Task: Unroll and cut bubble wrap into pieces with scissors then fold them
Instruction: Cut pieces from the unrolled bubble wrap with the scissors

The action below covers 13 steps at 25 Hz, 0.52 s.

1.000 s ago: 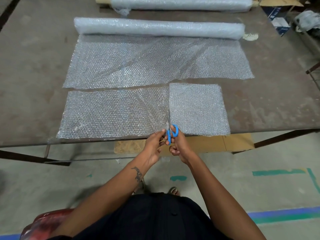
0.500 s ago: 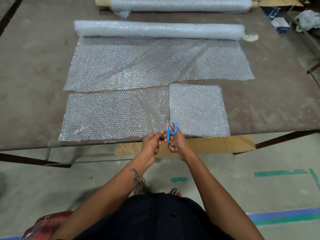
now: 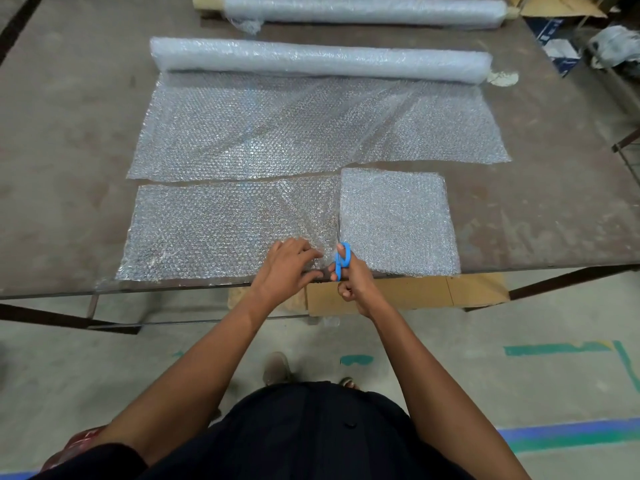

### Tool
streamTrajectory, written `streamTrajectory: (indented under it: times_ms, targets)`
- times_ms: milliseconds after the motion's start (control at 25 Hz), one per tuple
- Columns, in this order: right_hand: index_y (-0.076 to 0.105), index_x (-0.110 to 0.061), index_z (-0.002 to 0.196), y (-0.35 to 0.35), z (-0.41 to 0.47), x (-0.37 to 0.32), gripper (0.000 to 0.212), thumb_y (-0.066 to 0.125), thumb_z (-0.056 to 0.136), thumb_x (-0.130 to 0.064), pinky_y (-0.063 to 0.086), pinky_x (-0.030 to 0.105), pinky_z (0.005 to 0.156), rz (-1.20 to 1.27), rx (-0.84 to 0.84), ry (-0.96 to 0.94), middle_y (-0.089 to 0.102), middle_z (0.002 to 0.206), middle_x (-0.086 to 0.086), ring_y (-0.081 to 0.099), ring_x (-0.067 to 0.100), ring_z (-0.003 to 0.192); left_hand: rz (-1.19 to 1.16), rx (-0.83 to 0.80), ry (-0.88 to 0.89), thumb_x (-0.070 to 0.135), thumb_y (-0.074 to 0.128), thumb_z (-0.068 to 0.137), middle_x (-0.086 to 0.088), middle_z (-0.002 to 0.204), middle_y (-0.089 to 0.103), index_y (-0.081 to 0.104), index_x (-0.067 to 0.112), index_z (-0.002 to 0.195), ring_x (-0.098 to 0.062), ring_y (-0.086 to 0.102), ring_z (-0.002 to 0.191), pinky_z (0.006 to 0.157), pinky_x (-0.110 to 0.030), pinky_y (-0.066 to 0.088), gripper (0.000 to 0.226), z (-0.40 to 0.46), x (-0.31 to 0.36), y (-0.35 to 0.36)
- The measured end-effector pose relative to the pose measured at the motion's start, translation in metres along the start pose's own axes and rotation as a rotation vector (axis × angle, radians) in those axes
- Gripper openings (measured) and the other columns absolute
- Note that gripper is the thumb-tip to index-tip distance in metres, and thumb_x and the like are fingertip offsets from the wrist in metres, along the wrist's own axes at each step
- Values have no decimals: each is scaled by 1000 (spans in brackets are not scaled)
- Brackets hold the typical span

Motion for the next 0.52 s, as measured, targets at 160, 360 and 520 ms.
streamTrajectory:
  times_ms: [160,360,520]
  targets:
    - [65,-11,96,3,2,-2,61,49,102,-70,19,23,41,47,-46,-21,61,72,0,29,10,45,106,31,76,38,65,102,6,97,66,76,25,106,-19,60,90,82,-38,40,18,1,-2,0]
    - [68,-9,98,2,1,-1,54,56,104,-61,22,22,41,7,14,-14,64,74,0,33,8,42,59,59,37,33,66,100,4,98,66,71,23,101,-21,61,89,80,-38,45,11,-6,-6,2]
    - [70,-9,98,5,-6,-4,51,57,105,-58,22,21,39,-2,34,-5,66,76,1,34,9,41,11,68,-33,33,60,103,3,97,66,67,21,101,-22,61,90,81,-40,49,14,-9,-6,-1]
Point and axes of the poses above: each hand's wrist, its own z-axis towards the middle knuckle, its own y-axis out of the palm, x = y × z, the point moved 4 cm from there along z, towards the middle knuckle
